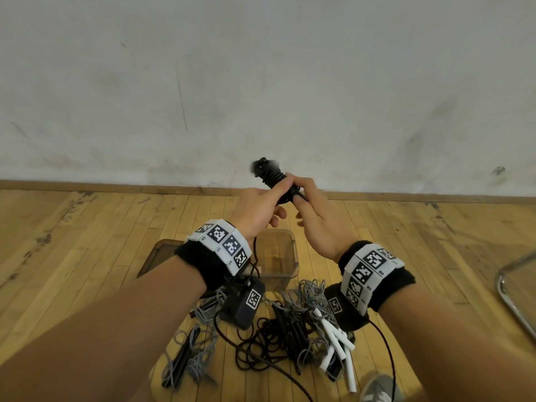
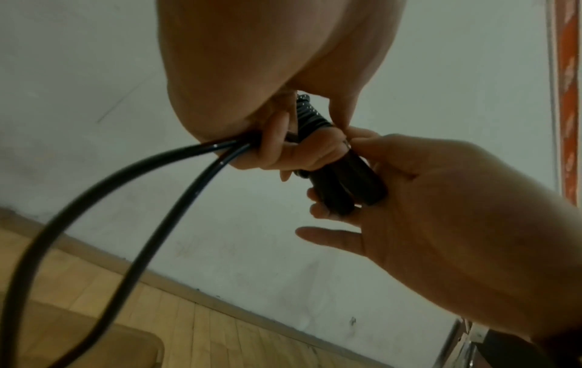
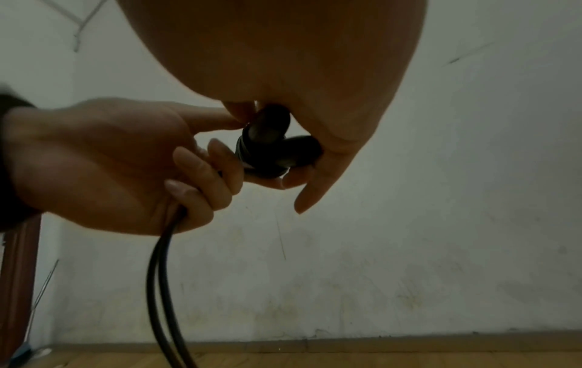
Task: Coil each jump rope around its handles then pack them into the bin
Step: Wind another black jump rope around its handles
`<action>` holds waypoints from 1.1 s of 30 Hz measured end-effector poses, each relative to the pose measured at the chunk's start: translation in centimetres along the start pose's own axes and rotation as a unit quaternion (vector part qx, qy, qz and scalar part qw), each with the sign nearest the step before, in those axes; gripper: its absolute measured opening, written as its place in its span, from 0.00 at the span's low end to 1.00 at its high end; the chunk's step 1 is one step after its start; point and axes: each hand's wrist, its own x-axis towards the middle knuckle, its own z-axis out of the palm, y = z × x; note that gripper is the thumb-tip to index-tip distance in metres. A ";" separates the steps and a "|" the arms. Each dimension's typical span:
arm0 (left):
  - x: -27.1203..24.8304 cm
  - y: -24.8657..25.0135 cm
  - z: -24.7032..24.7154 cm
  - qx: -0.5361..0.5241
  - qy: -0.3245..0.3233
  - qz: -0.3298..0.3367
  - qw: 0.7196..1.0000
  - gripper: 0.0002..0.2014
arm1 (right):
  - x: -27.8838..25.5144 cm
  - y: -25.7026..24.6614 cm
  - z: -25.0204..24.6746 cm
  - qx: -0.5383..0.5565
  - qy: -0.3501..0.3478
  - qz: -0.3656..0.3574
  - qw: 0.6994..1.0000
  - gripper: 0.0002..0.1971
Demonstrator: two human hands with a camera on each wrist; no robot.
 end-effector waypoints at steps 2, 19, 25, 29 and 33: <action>0.1 -0.2 0.0 0.014 0.008 0.006 1.000 0.31 | -0.1 -0.1 0.0 0.019 -0.007 -0.018 1.000 0.18; 0.5 -0.6 0.8 0.034 -0.012 0.057 0.998 0.15 | 0.3 1.2 -2.7 0.029 0.010 0.080 0.996 0.32; 0.5 -0.9 1.1 0.044 -0.028 0.058 0.997 0.15 | 0.2 0.8 -3.3 0.036 0.030 0.094 0.994 0.22; 0.3 -0.9 1.4 0.055 -0.036 0.066 0.996 0.16 | 0.2 0.2 -3.0 0.072 0.047 0.116 0.990 0.16; 0.3 -0.7 1.5 0.030 -0.026 0.070 0.997 0.14 | 0.3 0.4 -2.9 0.025 0.057 0.103 0.993 0.22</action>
